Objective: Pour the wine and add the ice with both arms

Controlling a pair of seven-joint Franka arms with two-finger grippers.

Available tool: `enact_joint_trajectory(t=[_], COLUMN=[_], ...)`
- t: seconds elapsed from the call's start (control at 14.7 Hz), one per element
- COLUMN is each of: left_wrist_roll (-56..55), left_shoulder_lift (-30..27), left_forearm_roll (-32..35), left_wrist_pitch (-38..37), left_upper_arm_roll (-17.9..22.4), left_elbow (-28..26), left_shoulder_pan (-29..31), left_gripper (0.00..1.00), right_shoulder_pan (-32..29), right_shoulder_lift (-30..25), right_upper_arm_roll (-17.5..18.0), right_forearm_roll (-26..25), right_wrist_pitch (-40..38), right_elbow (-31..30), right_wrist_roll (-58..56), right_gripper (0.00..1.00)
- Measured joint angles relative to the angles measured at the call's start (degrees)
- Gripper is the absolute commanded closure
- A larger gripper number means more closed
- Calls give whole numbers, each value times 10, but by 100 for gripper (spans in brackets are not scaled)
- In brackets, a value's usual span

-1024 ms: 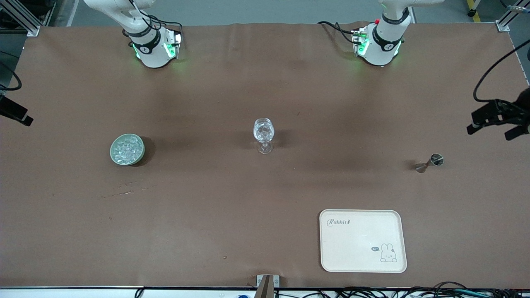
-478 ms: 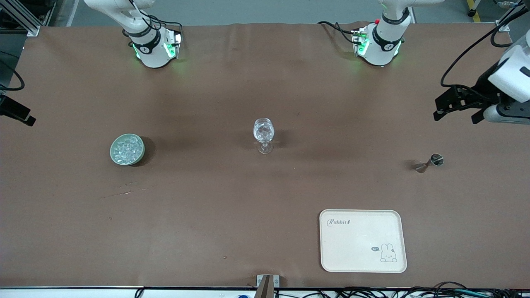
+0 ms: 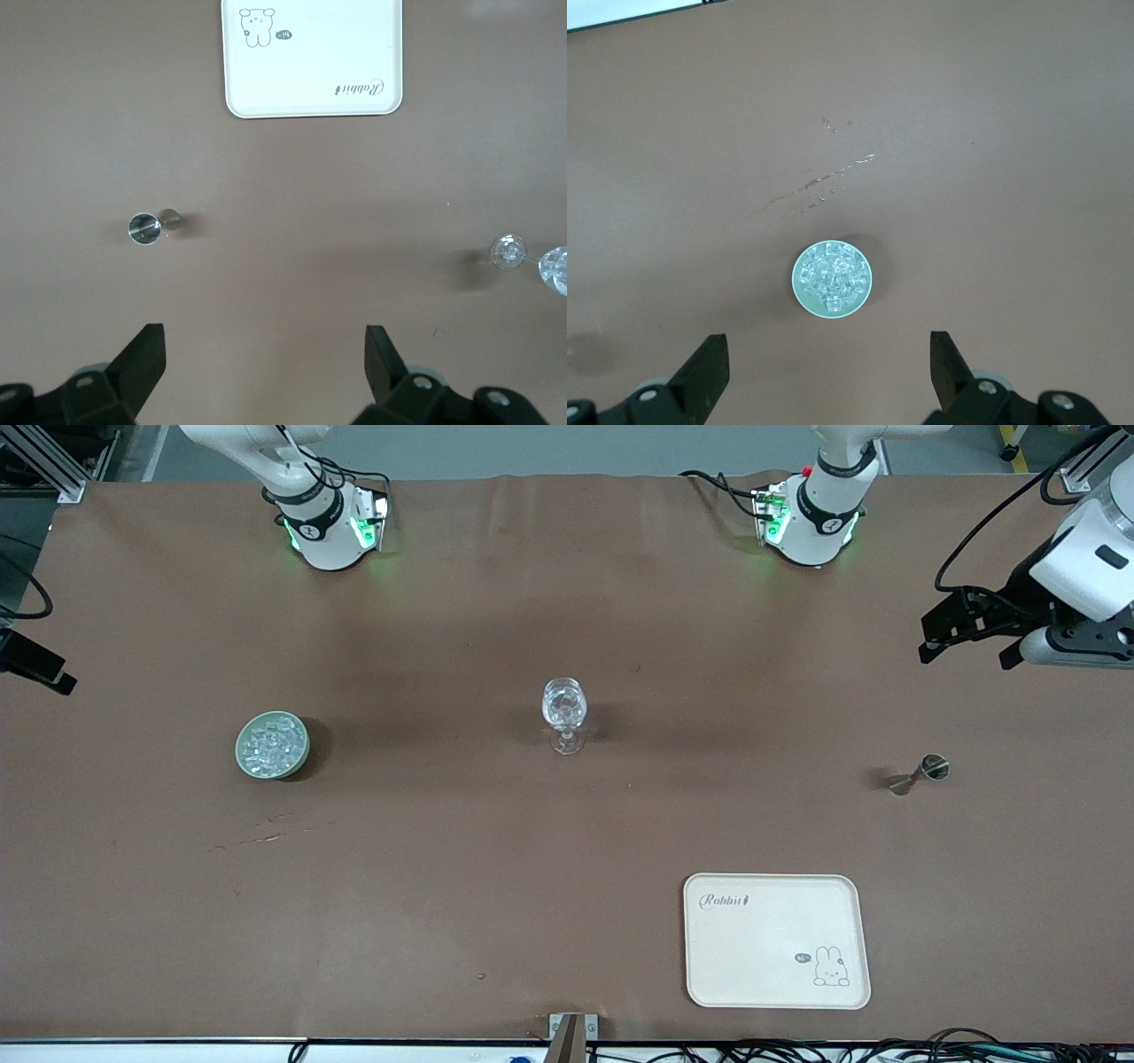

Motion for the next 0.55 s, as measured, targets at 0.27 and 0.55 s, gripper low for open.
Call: enact_joint_trajectory(t=[0.27,0.55], left_wrist_roll=[-2,-2], left_shoulder_lift=[-4,-4], left_forearm_roll=[0,0], left_wrist_pitch=[0,5], left_upper_arm_roll=[7,6], left_elbow=[-7,-11], left_shoulder_pan=[-4,-1], left_gripper=[1,1], right_shoulder_pan=[0,2], right_shoulder_lift=[0,0], right_upper_arm_roll=[2,5], right_forearm_roll=[0,0], right_wrist_pitch=[0,0], right_elbow=[0,0], right_wrist_roll=[1,11], right_gripper=[0,0])
